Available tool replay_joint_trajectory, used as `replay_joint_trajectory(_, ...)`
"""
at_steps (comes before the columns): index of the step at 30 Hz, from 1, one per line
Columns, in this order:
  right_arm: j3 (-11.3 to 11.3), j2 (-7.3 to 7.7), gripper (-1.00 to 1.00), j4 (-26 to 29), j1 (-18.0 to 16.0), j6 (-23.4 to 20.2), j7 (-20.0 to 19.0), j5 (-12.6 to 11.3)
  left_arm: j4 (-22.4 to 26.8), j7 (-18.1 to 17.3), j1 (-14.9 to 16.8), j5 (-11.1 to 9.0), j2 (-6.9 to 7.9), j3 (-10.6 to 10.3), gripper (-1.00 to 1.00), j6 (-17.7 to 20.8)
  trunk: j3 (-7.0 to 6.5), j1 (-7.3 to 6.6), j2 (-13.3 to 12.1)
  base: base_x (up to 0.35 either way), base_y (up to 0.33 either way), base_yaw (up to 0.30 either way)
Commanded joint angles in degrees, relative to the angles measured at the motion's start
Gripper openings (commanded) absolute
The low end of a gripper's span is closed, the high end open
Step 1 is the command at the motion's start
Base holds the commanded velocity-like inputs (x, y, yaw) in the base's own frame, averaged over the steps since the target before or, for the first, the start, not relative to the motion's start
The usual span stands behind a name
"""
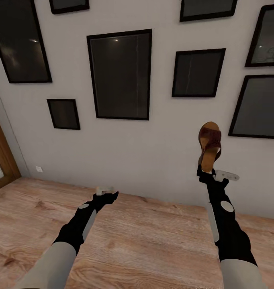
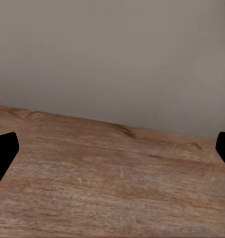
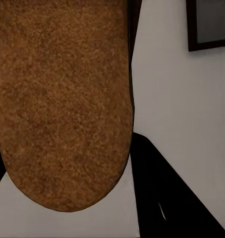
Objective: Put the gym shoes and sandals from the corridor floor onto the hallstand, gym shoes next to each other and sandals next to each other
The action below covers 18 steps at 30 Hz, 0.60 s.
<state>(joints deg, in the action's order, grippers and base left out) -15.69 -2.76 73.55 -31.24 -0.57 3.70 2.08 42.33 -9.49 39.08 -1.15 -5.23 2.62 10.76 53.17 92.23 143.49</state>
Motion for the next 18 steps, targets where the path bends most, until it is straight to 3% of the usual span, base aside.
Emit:
replay_joint_trajectory(1,0.0,-0.05,-1.0,0.0,0.0,0.0,0.1,0.0,0.1,-0.4,0.0,-0.1,-0.05,0.3,1.0,0.4,0.03,-0.01,0.0,0.0,0.0,-0.3)
replay_joint_trajectory(18,0.0,-0.05,-1.0,0.0,-0.1,-0.1,0.1,0.0,0.1,-0.4,0.0,-0.2,-0.05,0.3,1.0,0.4,-0.38,-0.01,0.0,0.0,0.0,-0.3)
